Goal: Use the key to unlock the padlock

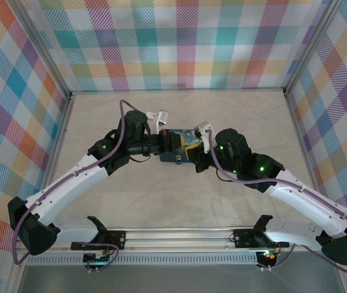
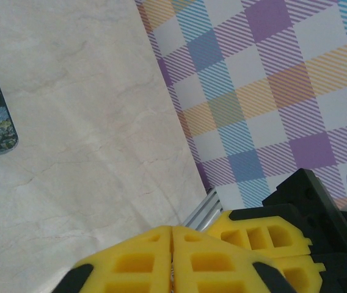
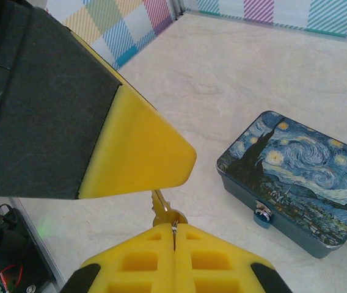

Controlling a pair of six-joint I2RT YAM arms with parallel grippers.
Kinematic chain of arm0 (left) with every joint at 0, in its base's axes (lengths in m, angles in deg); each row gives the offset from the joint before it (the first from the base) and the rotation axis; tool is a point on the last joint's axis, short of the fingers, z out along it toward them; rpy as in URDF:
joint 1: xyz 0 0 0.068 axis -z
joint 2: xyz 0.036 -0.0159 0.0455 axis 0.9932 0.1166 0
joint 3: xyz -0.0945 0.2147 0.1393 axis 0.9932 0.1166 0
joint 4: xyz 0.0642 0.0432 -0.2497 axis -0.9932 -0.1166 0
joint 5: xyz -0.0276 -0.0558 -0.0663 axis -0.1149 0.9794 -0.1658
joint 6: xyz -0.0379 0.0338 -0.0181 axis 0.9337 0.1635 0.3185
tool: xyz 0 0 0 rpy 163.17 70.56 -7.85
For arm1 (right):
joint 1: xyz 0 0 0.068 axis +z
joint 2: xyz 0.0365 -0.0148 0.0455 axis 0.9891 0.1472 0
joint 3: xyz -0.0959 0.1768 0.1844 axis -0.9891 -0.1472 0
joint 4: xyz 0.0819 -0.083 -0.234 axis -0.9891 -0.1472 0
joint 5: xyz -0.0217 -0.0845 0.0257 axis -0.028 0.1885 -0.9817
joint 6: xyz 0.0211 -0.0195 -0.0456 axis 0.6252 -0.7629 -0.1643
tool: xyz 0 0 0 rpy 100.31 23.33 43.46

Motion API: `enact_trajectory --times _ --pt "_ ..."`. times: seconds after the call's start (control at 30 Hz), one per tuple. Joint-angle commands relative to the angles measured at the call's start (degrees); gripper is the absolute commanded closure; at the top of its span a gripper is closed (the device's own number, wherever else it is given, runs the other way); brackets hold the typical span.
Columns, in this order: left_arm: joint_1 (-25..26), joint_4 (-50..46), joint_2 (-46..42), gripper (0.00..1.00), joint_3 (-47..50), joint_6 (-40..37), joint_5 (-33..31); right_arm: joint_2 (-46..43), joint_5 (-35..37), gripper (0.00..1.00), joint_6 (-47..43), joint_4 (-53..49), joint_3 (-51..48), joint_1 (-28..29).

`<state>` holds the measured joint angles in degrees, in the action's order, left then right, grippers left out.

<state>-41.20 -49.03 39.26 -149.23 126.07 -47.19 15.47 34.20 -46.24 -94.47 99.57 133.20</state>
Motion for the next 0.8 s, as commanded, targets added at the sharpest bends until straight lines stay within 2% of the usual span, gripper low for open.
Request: enact_trajectory --times 0.0,0.07,0.1,0.2,0.3,0.43,0.53,0.63,0.77 --pt "0.9 0.7 0.2 1.00 -1.7 -1.3 0.7 -1.1 -0.4 1.00 -0.2 1.2 0.7 -0.2" --pt "0.9 0.3 0.1 1.00 -1.9 -1.6 0.3 -1.4 -0.2 1.00 0.1 1.2 0.4 -0.2" --pt "0.8 0.0 0.1 1.00 -2.0 -1.7 0.0 -1.6 0.0 0.97 0.2 1.4 0.2 -0.2" --pt "0.9 -1.2 0.1 1.00 -2.5 -3.0 -0.9 -2.5 1.0 0.66 1.4 1.7 -0.8 -0.3" --pt "0.9 -3.5 0.4 1.00 -3.4 -5.1 -2.2 -4.0 1.6 0.52 3.4 1.9 -2.0 -1.4" --pt "0.9 -4.9 0.8 1.00 -4.1 -7.1 -3.0 -5.6 -5.7 0.48 8.4 2.9 -3.4 -7.0" --pt "0.8 -5.0 1.0 1.00 -4.3 -7.7 -2.9 -6.2 -16.5 0.44 13.0 6.2 -5.7 -13.1" --pt "0.8 -4.4 1.0 1.00 -4.2 -7.7 -2.1 -7.2 -27.2 0.43 17.7 14.5 -9.6 -17.8" --pt "0.8 -2.5 0.2 1.00 -3.7 -7.2 -0.2 -6.7 -36.3 0.43 24.1 24.3 -13.1 -20.7"
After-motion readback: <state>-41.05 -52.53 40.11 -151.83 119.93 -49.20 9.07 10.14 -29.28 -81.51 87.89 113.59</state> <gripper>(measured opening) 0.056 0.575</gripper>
